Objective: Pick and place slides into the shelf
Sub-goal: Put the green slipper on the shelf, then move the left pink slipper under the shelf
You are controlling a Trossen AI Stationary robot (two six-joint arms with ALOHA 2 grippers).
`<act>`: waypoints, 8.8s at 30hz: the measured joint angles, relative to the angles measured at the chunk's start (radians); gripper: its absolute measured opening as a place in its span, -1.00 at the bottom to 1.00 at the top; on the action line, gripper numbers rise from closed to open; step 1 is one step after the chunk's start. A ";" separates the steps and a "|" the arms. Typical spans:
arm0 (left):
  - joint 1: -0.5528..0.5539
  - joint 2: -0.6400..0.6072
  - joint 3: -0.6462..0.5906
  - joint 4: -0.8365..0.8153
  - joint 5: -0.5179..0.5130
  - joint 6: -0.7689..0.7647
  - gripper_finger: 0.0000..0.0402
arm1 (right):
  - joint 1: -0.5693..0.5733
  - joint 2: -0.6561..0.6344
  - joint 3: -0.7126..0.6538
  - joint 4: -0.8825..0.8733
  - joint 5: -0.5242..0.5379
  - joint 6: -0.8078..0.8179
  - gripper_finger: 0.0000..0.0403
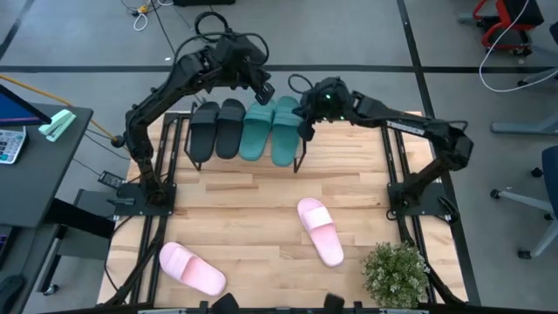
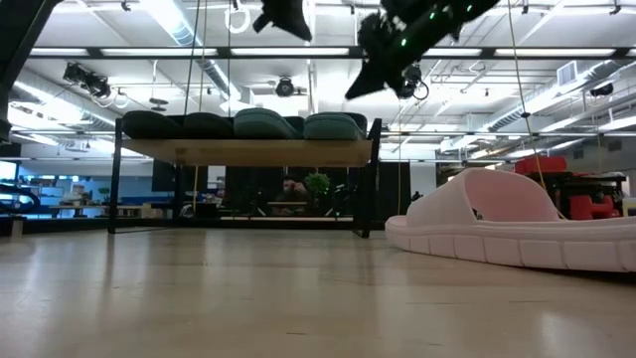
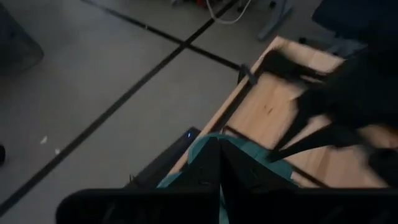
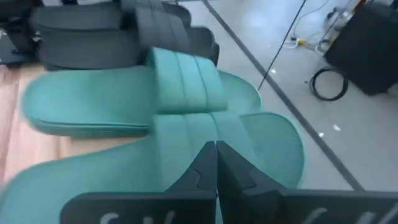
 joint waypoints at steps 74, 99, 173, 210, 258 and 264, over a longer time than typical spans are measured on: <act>-0.093 0.000 0.048 -0.271 -0.003 -0.006 -0.90 | 0.260 -0.037 0.000 -0.028 0.104 0.035 -0.95; -0.898 -0.010 -0.233 -0.543 0.017 -0.826 -0.91 | 0.637 -0.158 0.001 -0.487 0.138 0.084 -0.87; -1.371 0.124 -0.864 -0.513 0.432 -1.946 -0.94 | 0.712 -0.003 0.001 -0.443 0.216 -0.102 -0.27; -0.930 0.119 -1.308 -0.294 -0.755 -1.129 -0.94 | 0.713 -0.003 0.001 -0.416 0.216 -0.102 -0.27; -1.084 0.124 -0.845 -0.338 -0.076 -1.245 -0.94 | 0.712 -0.003 0.001 -0.387 0.216 -0.046 -0.27; -1.129 0.124 -0.845 -0.284 -0.076 -1.316 -0.97 | 0.713 -0.003 0.001 -0.387 0.216 -0.047 -0.27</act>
